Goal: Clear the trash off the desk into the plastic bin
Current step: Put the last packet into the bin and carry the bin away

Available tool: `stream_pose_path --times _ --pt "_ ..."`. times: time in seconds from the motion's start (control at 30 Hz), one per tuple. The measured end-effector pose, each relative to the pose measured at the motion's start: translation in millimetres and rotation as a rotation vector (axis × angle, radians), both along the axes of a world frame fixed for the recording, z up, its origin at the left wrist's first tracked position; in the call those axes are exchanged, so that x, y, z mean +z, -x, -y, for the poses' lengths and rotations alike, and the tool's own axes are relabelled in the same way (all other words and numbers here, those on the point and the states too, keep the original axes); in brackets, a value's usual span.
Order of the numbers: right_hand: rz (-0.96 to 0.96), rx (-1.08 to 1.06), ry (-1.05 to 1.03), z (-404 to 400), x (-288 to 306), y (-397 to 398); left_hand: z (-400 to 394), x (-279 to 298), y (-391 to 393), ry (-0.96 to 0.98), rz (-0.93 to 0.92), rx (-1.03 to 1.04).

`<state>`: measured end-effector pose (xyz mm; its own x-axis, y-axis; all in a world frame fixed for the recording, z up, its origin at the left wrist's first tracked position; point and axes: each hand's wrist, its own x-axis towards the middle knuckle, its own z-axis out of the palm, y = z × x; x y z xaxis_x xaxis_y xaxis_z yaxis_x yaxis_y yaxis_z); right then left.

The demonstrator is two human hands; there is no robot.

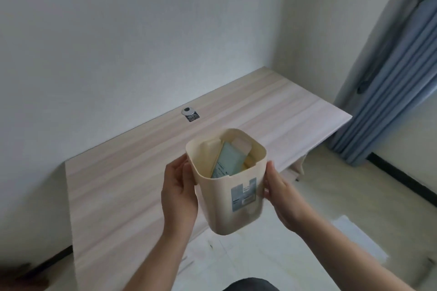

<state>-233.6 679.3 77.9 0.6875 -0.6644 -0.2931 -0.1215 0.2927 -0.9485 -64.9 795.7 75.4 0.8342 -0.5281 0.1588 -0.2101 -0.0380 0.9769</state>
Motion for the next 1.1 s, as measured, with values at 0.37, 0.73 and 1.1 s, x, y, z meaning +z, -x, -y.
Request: stream_pose_path --times 0.37,0.73,1.1 --pt "0.042 -0.22 0.109 33.0 14.8 122.9 73.4 14.5 96.2 -0.178 -0.324 -0.587" --pt "-0.023 -0.513 0.054 70.7 -1.2 177.5 148.5 4.0 140.2 -0.144 -0.625 -0.972" --pt "-0.073 -0.618 -0.063 178.8 -14.6 160.2 252.1 -20.4 133.7 -0.186 -0.58 -0.983"
